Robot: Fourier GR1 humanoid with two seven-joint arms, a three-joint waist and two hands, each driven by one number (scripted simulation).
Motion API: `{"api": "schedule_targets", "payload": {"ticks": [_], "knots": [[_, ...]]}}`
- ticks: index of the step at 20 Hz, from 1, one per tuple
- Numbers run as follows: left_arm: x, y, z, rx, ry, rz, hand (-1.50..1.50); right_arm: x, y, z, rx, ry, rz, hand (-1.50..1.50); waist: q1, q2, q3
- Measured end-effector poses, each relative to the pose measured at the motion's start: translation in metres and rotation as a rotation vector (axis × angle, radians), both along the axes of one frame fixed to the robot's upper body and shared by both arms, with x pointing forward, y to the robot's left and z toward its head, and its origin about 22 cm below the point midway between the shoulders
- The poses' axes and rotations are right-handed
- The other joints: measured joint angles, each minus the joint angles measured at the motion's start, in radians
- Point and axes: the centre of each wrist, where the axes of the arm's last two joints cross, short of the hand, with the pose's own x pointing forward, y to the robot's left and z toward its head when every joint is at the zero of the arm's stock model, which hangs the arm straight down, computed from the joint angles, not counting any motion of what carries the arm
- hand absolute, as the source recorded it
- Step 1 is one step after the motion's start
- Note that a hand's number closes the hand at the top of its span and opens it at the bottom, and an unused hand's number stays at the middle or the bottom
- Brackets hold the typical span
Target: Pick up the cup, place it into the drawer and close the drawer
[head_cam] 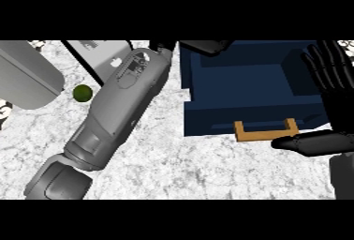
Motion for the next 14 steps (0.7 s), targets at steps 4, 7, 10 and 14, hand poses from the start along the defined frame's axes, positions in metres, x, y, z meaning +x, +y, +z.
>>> {"api": "schedule_targets", "payload": {"ticks": [4,7,10,14], "knots": [[0.003,-0.010,-0.003,0.069,0.062,0.037,1.50,0.006,0.000,0.003,0.000,-0.008,0.019,-1.50,-0.026,0.008,0.001],[0.004,-0.012,-0.012,0.129,0.114,0.026,1.50,0.009,0.005,0.012,0.002,-0.024,0.042,-1.50,-0.050,0.014,0.001],[0.005,-0.009,-0.026,0.197,0.163,0.006,1.50,0.010,0.006,0.013,-0.003,-0.030,0.061,-1.50,-0.074,0.020,0.001],[0.003,-0.007,-0.039,0.255,0.210,-0.013,-1.50,0.014,0.015,0.013,-0.004,-0.041,0.092,-1.50,-0.103,0.028,0.002]]}}
